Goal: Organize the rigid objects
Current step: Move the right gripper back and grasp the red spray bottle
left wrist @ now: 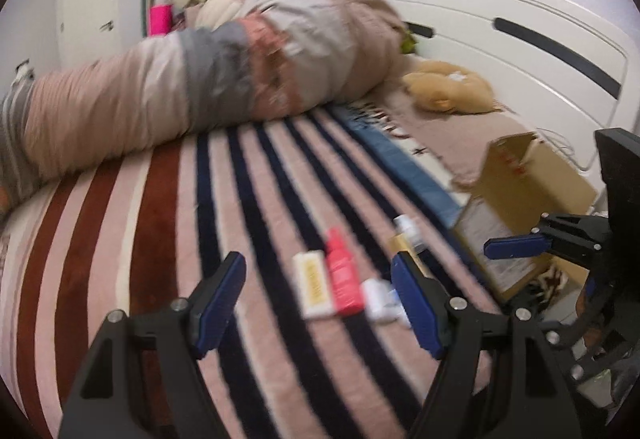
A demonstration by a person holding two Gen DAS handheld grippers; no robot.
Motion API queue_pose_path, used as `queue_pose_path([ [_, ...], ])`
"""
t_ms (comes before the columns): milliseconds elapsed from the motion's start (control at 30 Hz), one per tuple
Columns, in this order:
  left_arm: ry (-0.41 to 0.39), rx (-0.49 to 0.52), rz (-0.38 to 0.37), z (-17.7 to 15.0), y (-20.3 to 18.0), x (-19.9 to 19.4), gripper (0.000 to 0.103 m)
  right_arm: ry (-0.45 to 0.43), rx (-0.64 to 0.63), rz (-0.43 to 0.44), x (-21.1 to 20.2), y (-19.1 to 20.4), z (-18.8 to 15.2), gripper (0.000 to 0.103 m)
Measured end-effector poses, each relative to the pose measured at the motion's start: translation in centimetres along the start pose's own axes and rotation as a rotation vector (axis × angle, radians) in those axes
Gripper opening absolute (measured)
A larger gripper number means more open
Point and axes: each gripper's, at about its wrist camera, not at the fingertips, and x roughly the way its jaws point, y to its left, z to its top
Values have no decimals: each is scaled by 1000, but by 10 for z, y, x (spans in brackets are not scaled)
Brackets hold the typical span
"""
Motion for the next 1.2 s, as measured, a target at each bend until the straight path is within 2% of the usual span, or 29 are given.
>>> queue_pose_path([
  [100,17,-32,-2,-16,22,15,72,85,46,53,48,-1,5,59],
  [167,33,-50,-10,-24,32,28,72,117,91,55,71,-6,8,56],
  [300,51,-65,-29,-35,45,44,72,144,196,47,110,-22,15,43],
  [433,58,-82,-57,-38,52,57,72,153,278,8,136,-40,20,37],
  [533,63,-73,-75,-39,53,65,72,178,312,28,151,-49,22,34],
  [667,60,-77,-105,-39,54,70,72,195,318,25,159,-49,26,36],
  [833,64,-86,-116,-37,56,76,72,233,396,90,170,-63,23,40],
  [1000,70,-99,-123,-38,60,75,72,189,407,91,162,-64,20,33],
  [1200,52,-119,-179,-31,56,66,72,113,286,115,133,-31,22,27],
])
